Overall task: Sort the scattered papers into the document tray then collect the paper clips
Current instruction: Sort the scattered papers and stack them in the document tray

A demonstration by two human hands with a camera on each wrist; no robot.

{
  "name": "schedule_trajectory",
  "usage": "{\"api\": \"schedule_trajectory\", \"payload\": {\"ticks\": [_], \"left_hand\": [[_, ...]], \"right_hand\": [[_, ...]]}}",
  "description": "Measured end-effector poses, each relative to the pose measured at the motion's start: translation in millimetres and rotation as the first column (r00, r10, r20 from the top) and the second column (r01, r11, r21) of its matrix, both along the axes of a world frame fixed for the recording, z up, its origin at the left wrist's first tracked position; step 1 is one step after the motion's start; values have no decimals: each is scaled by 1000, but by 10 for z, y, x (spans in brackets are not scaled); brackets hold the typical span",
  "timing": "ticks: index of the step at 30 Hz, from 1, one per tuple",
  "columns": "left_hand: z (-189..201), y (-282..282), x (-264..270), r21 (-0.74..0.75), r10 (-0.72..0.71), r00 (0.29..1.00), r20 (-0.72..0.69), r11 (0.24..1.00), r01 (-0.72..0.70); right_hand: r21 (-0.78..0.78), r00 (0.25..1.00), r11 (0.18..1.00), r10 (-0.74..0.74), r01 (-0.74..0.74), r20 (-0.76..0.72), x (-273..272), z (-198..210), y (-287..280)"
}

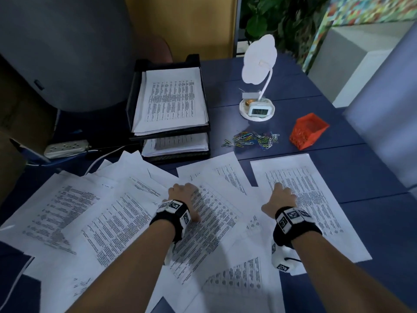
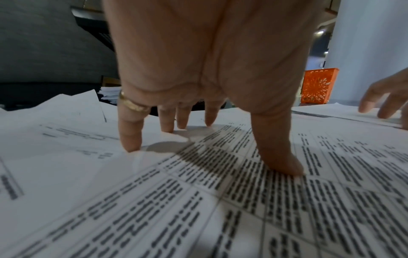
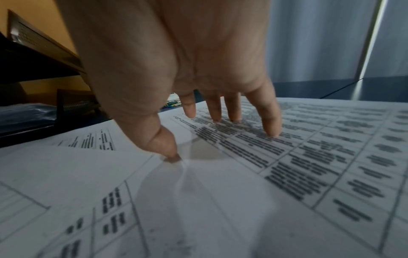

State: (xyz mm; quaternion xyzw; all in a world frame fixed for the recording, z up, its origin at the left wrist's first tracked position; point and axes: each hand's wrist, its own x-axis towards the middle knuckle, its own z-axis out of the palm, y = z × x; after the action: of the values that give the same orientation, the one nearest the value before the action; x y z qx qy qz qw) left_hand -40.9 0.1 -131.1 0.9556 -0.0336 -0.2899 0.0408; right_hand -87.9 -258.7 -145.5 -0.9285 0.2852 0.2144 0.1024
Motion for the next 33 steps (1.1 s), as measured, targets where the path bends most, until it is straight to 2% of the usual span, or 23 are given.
{"api": "schedule_trajectory", "payload": {"ticks": [4, 9, 12, 16, 21, 25, 29, 33], "left_hand": [[21, -55, 14, 95, -22, 1000, 14, 995, 21], [8, -16, 12, -4, 30, 1000, 1, 1000, -30], [26, -79, 13, 4, 21, 1000, 9, 1000, -21], [57, -99, 13, 62, 84, 996, -1, 995, -84], [37, -44, 71, 100, -83, 996, -11, 991, 84], [-8, -26, 96, 102, -71, 997, 2, 992, 71], [8, -38, 147, 125, -89, 995, 46, 989, 82], [-23, -62, 257, 60, -107, 991, 83, 993, 102]], "right_hand": [[-1, 1000, 1000, 2, -2, 5, -31, 4, 1], [-14, 999, 1000, 28, -28, -21, -32, 1, 0], [-3, 999, 999, 42, -42, -34, -17, 8, -8], [12, 998, 999, 50, -50, -33, 0, 8, -38], [14, 997, 997, 71, -71, -35, 14, 11, -94], [17, 994, 996, 92, -91, -54, 34, 29, -108], [-16, 978, 988, 151, -155, -140, 34, 46, -55], [36, 989, 994, 107, -104, -105, 9, -5, 130]]}}
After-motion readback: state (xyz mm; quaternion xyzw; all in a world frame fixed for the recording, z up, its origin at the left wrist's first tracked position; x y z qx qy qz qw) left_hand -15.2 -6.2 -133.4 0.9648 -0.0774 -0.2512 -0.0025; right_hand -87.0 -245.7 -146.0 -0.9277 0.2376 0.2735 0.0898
